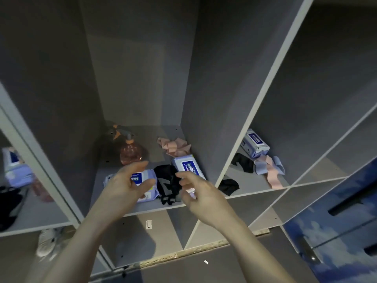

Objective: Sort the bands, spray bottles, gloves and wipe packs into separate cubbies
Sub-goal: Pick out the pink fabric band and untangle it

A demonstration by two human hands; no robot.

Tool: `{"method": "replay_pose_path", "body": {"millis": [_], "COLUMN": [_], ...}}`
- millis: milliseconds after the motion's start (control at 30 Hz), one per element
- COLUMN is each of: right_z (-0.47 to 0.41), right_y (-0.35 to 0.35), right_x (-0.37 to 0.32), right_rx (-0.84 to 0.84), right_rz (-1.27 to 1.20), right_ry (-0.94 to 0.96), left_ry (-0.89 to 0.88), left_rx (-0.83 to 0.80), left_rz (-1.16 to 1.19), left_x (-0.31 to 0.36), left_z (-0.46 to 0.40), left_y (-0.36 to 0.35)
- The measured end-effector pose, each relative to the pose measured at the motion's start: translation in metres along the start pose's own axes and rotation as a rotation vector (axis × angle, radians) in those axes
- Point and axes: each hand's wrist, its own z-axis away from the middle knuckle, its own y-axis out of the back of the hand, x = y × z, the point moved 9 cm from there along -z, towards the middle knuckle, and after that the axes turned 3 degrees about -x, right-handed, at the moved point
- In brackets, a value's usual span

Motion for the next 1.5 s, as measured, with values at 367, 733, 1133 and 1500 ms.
{"method": "replay_pose_path", "body": {"millis": [367,733,1133,1500], "right_z": [-0.126,-0.241,-0.340,-0.364], "right_y": [-0.031,-0.077,-0.121,-0.112], "right_x": [0.055,0.133,0.190,0.189], "right_rx": [-0.055,-0.241,-0.401,-0.177], "right_rz": [-0.080,0.260,0.420,0.244], "right_ry": [-0.101,-0.119,-0.128,-0.162], "left_ry": [0.110,0.267,0.176,0.109], "left_rx": [-0.099,-0.060,0.002,0.054], "left_rz": [0.024,0.260,0.050,-0.015], "left_x": [-0.058,-0.134,-0.170,-0.176], "left_z": [-0.083,-0.140,-0.143,-0.148], "left_y": [0.013,-0.034,-0.051,-0.050]}}
